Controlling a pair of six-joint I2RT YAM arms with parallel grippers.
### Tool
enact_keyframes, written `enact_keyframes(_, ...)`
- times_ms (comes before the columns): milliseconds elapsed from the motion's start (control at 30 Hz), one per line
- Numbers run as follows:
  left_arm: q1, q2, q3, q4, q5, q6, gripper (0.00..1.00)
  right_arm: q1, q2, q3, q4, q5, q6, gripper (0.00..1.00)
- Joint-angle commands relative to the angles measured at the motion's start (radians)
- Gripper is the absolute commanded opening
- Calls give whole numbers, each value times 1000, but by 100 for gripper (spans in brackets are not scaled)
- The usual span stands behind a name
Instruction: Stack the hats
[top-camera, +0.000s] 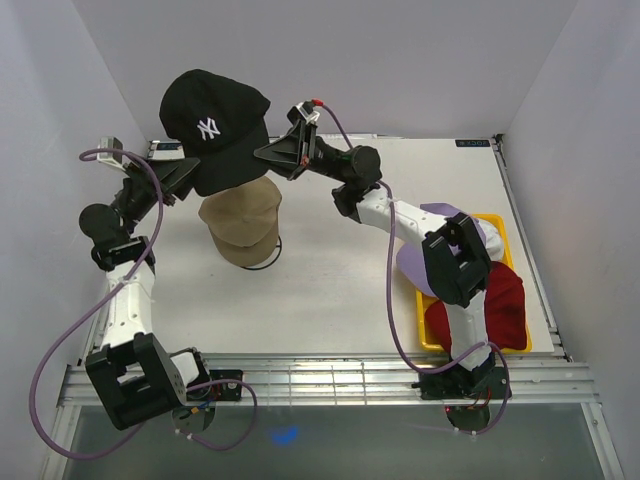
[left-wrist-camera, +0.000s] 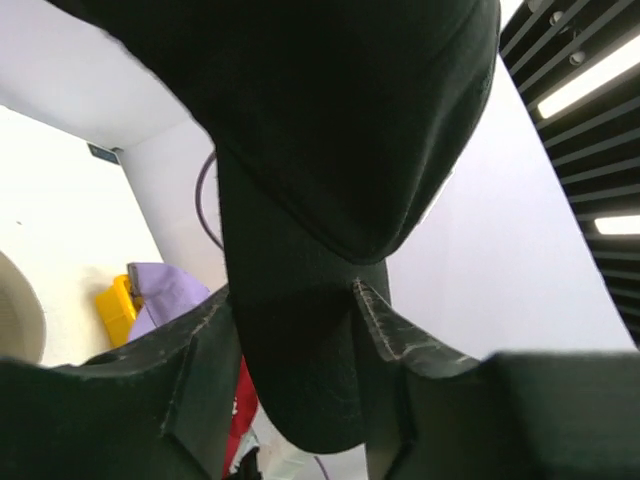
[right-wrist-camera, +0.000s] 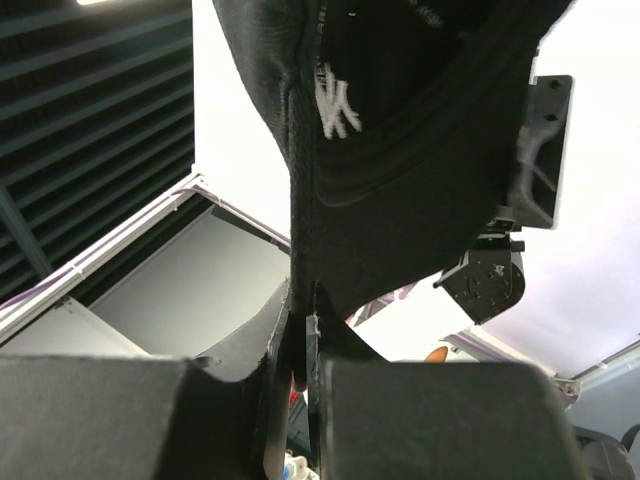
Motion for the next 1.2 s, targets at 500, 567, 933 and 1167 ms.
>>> enact_keyframes(500, 5, -85, -90, -129, 62, 124, 3, 5, -79, -271, -49, -97, -172, 8)
enact_keyframes(567, 6, -93, -112, -153, 70, 159, 1, 5, -103, -312, -101, -103, -215, 8)
enact_keyframes(933, 3, -174, -199, -340, 94, 302, 0, 8, -140, -421, -276, -140, -422, 8)
enact_keyframes(1167, 3, -223, -235, -390, 113, 357, 0, 8, -139, -470, -313, -152, -481, 8)
